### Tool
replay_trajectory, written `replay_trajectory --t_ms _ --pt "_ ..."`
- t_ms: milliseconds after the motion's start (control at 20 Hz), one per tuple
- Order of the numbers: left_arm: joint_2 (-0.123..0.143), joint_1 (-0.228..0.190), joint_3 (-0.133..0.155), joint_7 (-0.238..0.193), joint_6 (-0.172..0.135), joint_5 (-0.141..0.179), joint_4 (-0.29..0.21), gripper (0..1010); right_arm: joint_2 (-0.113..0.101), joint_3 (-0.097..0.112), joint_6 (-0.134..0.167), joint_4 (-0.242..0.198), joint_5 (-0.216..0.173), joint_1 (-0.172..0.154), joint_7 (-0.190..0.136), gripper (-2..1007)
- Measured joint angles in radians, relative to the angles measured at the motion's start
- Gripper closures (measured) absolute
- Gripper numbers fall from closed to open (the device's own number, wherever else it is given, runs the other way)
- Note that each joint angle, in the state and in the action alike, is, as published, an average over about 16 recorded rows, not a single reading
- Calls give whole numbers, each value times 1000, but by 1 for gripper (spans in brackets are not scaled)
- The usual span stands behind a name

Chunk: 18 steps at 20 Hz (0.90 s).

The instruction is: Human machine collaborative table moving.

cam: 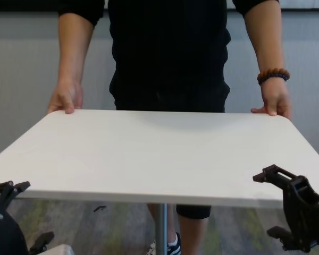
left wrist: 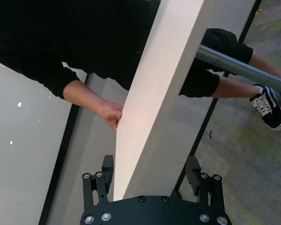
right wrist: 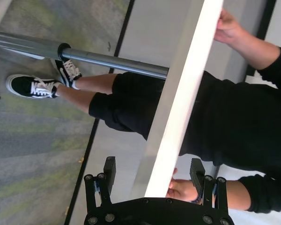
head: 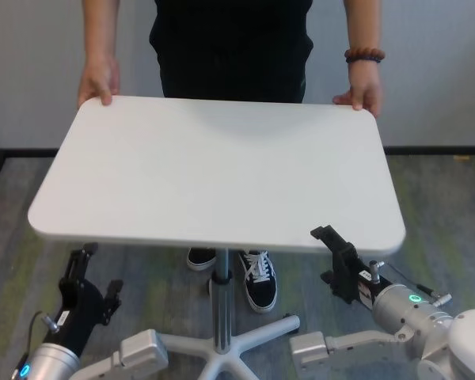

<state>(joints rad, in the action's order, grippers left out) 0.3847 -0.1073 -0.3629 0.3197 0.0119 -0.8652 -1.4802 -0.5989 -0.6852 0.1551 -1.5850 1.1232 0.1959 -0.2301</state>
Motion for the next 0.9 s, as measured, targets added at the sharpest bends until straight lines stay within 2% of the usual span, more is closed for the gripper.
replay_trajectory --t_ms 250,450,650,900 --pt "4 -33 19 -17 7 9 -26 10 -2 24 -4 -25 -19 -33 16 4" --pt "6 -59 38 -38 16 28 -55 10 1 49 -18 -41 -46 -60 40 4" --pt "6 -94 65 -60 26 62 -92 10 8 75 -40 -54 -84 -89 72 4" --pt "2 -147 107 -86 40 121 -147 10 22 108 -73 -66 -136 -127 114 4"
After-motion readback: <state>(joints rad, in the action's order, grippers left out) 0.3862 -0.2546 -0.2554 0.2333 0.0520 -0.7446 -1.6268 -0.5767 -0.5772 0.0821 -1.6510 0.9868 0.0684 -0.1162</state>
